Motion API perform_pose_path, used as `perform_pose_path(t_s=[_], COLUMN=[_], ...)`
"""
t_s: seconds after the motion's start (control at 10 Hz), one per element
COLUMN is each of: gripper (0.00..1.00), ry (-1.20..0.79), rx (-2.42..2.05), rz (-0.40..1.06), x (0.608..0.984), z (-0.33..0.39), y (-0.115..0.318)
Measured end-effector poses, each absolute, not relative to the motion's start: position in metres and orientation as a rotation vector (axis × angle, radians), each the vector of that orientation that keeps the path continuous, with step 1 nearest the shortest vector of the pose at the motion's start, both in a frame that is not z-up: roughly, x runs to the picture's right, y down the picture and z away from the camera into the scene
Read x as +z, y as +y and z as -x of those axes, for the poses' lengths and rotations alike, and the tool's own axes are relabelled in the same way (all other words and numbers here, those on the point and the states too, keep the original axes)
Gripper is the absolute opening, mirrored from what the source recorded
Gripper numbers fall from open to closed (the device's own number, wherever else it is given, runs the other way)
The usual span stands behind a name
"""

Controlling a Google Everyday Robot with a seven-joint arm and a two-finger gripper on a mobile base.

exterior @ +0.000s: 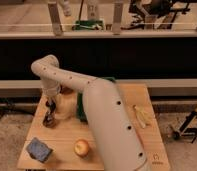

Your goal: Wipe table surface with brush

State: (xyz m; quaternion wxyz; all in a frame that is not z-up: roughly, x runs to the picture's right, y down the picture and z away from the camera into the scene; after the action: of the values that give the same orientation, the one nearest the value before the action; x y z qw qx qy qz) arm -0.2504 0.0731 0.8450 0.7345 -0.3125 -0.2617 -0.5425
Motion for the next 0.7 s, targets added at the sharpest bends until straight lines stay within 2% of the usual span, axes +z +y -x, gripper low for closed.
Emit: perform_pose_path(t_s=[0.7], gripper=[0.0], ry=[-0.637], rx=[-1.272], rz=[0.703], x=[0.804], z=[0.242], y=[0.118])
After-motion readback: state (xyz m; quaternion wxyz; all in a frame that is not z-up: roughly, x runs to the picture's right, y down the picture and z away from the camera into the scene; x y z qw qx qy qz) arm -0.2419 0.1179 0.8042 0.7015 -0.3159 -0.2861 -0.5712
